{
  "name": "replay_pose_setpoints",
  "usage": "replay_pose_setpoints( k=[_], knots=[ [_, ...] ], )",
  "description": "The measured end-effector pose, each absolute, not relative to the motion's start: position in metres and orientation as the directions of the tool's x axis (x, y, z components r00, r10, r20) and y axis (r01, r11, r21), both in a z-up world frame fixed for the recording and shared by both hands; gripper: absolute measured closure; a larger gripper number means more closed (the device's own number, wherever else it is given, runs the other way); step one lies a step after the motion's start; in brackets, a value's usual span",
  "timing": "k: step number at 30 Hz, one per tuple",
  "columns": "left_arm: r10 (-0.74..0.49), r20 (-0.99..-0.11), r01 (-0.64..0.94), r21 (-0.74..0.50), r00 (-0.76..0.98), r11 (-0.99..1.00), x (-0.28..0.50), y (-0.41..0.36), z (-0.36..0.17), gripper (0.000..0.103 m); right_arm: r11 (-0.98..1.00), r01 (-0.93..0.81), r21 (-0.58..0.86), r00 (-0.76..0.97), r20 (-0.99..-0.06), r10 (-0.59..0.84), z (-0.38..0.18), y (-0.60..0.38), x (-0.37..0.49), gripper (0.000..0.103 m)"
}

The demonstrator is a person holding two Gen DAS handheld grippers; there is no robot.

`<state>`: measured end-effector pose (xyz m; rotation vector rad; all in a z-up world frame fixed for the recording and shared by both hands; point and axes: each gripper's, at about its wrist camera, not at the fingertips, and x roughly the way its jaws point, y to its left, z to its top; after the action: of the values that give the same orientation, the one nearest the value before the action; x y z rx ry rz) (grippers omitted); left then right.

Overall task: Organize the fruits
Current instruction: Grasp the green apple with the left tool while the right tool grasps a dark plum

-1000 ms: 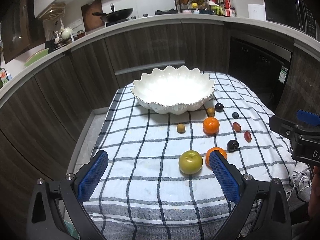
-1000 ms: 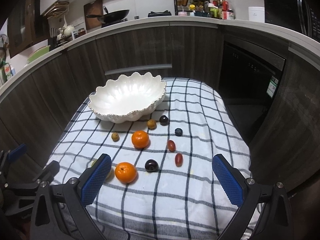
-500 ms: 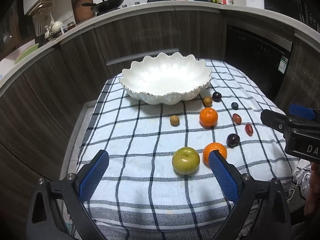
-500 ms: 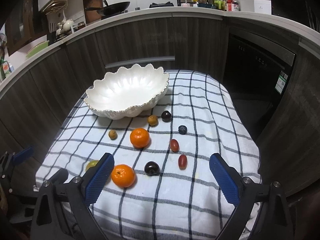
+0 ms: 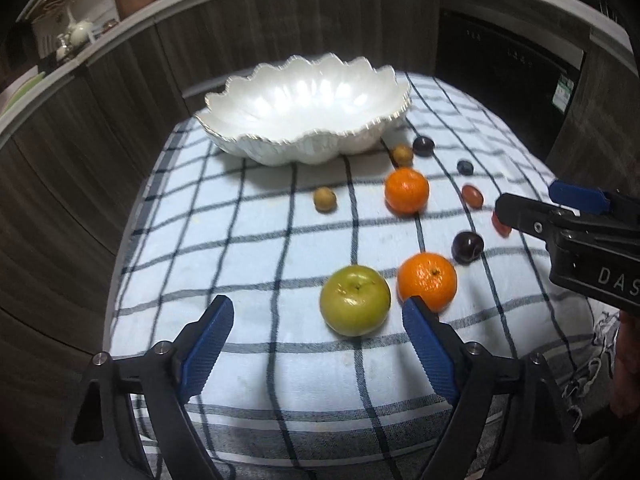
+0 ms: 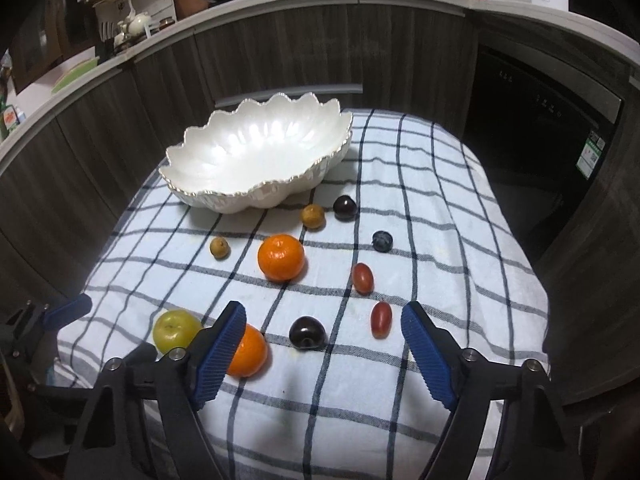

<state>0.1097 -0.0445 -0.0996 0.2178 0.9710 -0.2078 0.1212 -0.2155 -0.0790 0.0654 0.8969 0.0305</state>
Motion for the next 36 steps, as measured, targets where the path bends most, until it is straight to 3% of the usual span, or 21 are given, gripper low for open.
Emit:
replay_pose_setpoints(
  k=[3,11,16,22,26,29,31,33,36],
  knots=[
    [-0.083,-0.856,0.285,0.078,0.510,0.955,0.114,-0.048,-0.110,0.024,0.998,-0.006,0.069,0.598,-0.799,0.059,-0.088,-0.215,0.127,0.030],
    [-0.080,-0.883,0.288,0.064,0.463,0.956,0.125,-0.049,-0.128,0.029,0.997,-0.010,0.081,0.554,-0.829,0.073,-0.106,-0.216,0.138,0.031],
    [-0.093,-0.893,0.301,0.050,0.441,0.952,0.130,-0.052,-0.134,0.029,0.997,-0.011,0.080,0.523,-0.849,0.073,-0.119,-0.215,0.145,0.039],
    [-0.110,-0.901,0.306,0.027,0.420,0.952,0.135,-0.054,-0.141,0.036,0.996,-0.020,0.092,0.491,-0.866,0.090,-0.131,-0.214,0.152,0.047],
    [-0.124,-0.896,0.316,0.019,0.427,0.948,0.137,-0.057,-0.142,0.046,0.994,-0.031,0.107,0.480,-0.871,0.109,-0.137,-0.210,0.155,0.047],
    [-0.130,-0.891,0.317,0.016,0.434,0.948,0.139,-0.057,-0.142,0.047,0.992,-0.037,0.119,0.467,-0.876,0.123,-0.144,-0.208,0.157,0.047],
    [-0.139,-0.894,0.318,0.004,0.425,0.948,0.141,-0.056,-0.144,0.048,0.992,-0.043,0.121,0.462,-0.878,0.127,-0.147,-0.207,0.157,0.052],
    [-0.152,-0.898,0.323,-0.011,0.414,0.946,0.141,-0.056,-0.147,0.055,0.992,-0.049,0.118,0.456,-0.881,0.127,-0.149,-0.206,0.158,0.054],
    [-0.158,-0.897,0.326,-0.017,0.413,0.945,0.141,-0.057,-0.147,0.056,0.992,-0.065,0.112,0.462,-0.878,0.130,-0.149,-0.203,0.159,0.062]
  ],
)
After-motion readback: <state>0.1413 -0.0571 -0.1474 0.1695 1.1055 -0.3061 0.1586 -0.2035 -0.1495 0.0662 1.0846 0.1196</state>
